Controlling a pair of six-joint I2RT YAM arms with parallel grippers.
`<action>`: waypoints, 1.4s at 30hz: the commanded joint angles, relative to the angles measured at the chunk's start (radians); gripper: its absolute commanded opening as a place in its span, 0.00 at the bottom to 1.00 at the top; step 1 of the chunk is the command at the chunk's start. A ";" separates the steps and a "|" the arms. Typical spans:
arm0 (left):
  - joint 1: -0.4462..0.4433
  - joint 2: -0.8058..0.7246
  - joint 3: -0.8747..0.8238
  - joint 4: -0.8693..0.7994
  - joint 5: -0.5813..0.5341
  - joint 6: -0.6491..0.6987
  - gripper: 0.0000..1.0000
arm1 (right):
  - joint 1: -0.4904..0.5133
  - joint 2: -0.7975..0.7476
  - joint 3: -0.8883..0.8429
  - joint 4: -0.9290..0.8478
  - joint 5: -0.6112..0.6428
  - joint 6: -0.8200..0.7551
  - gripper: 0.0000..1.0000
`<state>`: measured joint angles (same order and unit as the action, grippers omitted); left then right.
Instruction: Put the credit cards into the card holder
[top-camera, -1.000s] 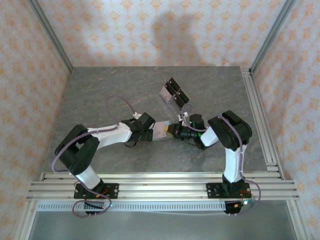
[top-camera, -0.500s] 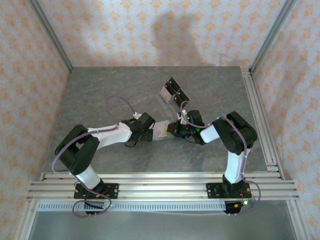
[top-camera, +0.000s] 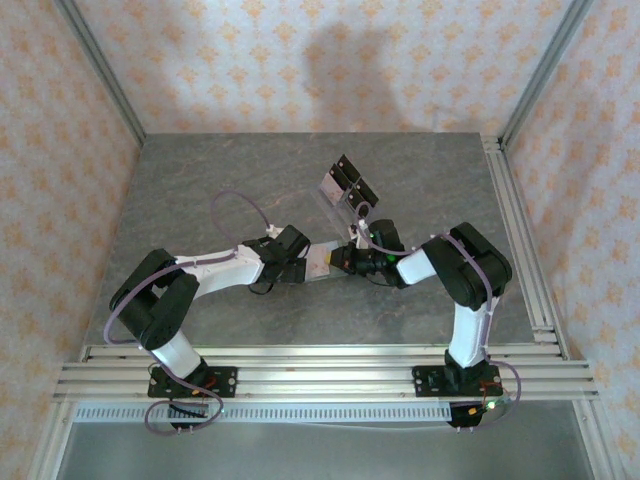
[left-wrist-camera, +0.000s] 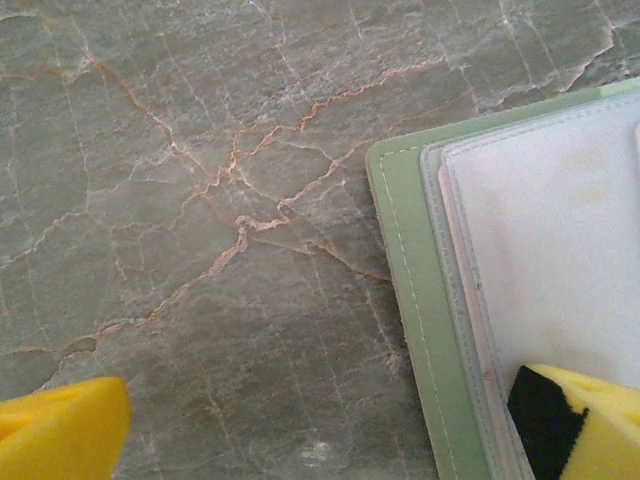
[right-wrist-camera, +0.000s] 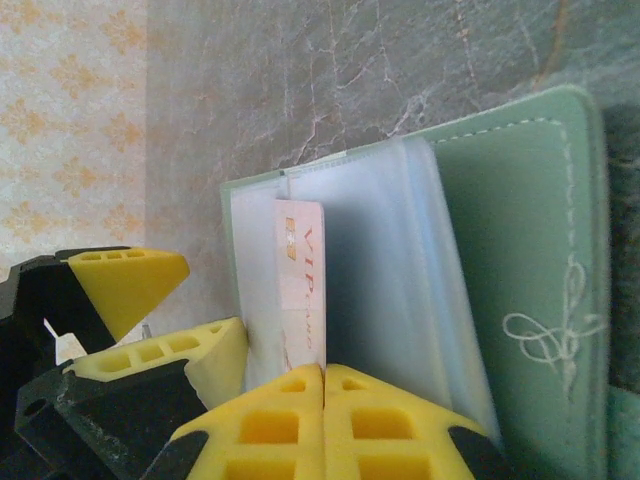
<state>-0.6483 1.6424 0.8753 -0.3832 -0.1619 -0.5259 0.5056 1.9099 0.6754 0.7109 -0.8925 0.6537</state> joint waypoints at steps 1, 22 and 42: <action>-0.007 -0.001 -0.025 -0.058 -0.013 -0.002 1.00 | 0.015 0.001 0.009 -0.110 0.012 -0.052 0.00; -0.007 -0.018 -0.015 -0.063 0.001 -0.036 1.00 | 0.049 -0.070 0.143 -0.469 0.084 -0.184 0.30; 0.073 -0.073 0.041 -0.148 -0.062 -0.056 1.00 | 0.092 -0.173 0.464 -1.143 0.355 -0.394 0.14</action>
<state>-0.5880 1.5566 0.9073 -0.4908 -0.1761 -0.5755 0.5751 1.6917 1.0962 -0.2886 -0.6144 0.3164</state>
